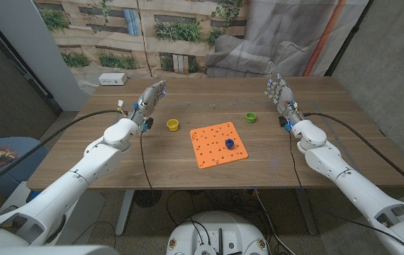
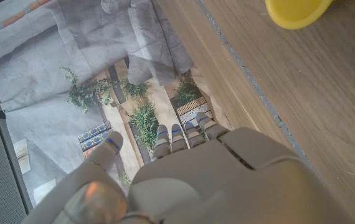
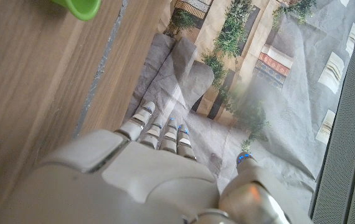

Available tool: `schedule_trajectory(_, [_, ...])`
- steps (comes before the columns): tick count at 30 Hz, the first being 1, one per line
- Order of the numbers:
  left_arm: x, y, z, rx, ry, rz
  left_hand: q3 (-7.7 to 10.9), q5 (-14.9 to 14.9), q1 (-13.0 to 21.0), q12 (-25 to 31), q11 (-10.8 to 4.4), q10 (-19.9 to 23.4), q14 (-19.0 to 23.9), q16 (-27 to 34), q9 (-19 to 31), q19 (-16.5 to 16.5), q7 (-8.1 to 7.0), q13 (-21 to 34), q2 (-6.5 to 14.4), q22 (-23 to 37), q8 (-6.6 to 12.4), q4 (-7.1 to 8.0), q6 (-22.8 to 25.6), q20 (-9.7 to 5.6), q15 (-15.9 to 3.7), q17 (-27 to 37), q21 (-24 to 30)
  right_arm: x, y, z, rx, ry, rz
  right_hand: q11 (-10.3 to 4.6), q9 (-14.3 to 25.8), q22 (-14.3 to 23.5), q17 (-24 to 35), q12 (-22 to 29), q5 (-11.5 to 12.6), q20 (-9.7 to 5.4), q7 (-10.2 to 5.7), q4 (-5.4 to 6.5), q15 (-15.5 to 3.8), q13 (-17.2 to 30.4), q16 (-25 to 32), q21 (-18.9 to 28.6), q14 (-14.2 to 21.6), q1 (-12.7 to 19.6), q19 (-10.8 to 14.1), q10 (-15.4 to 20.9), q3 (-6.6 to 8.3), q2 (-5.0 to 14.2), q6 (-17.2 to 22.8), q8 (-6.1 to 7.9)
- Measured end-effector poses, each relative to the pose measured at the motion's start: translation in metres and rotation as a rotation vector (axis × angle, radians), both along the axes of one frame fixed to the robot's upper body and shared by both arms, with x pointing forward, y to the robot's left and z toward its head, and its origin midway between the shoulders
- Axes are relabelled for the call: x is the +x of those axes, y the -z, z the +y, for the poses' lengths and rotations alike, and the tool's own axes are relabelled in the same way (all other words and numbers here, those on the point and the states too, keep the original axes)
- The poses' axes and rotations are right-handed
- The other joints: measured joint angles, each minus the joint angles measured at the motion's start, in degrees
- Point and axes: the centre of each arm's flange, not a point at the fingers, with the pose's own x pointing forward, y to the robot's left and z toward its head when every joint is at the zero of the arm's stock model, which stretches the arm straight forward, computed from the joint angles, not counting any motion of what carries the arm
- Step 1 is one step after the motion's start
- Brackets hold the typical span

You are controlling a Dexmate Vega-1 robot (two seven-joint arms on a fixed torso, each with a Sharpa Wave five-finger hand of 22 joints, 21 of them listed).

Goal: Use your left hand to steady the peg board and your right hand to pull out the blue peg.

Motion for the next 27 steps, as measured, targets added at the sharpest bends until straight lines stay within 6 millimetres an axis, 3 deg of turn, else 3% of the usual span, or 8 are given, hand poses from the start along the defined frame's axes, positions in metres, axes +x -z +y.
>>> schedule_trajectory(27, [-0.070, -0.002, -0.016, 0.341, -0.141, -0.125, 0.49, 0.00, 0.23, 0.00, -1.01, 1.44, 1.26, 0.00, -0.01, 1.54, -0.71, 0.00, 0.23, 0.01, 0.00, -0.48, 1.55, 0.31, 0.22, 0.27, 0.00, -0.010, 0.014, -0.008, -0.002, 0.004, -0.001, 0.00, -0.01, -0.01, -0.81, 0.00, 0.00, 0.00, 0.00, -0.24, 0.01, -0.53, 0.00, 0.00, 0.00, 0.01, -0.01, -0.01, 0.24, 0.01, -0.01, 0.00])
